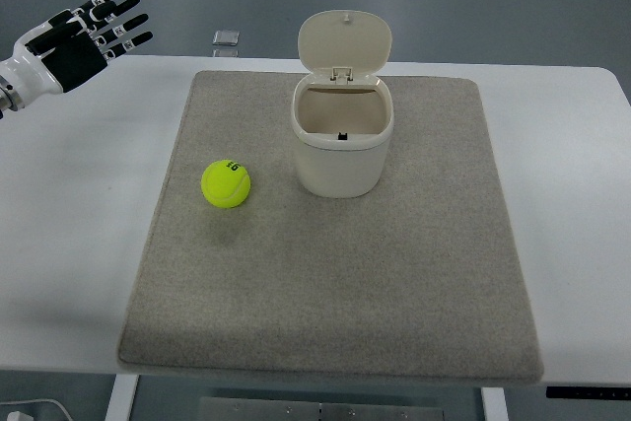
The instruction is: Put tennis ball into box with left hand
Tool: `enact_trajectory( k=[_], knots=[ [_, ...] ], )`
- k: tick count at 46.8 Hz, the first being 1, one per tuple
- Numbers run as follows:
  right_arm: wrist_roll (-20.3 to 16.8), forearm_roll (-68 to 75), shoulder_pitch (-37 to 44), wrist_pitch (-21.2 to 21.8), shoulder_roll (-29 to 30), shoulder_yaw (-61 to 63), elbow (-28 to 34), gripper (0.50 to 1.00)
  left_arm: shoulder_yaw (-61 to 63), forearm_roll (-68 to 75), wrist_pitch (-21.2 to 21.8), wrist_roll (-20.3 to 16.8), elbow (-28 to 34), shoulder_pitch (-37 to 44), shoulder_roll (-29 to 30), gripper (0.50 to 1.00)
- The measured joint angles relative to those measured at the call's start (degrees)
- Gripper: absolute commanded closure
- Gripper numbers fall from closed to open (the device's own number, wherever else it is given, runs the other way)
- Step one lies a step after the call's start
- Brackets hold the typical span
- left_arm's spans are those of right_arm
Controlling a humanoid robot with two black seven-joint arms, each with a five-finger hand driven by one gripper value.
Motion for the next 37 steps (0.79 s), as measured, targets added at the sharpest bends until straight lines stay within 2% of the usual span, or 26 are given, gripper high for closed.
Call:
enact_trajectory(
  k=[37],
  knots=[
    [0.0, 0.0, 0.0, 0.0, 0.0, 0.0, 0.0, 0.56, 0.21, 0.13, 0.0, -0.01, -0.04, -0.39, -0.14, 0.506]
  ],
)
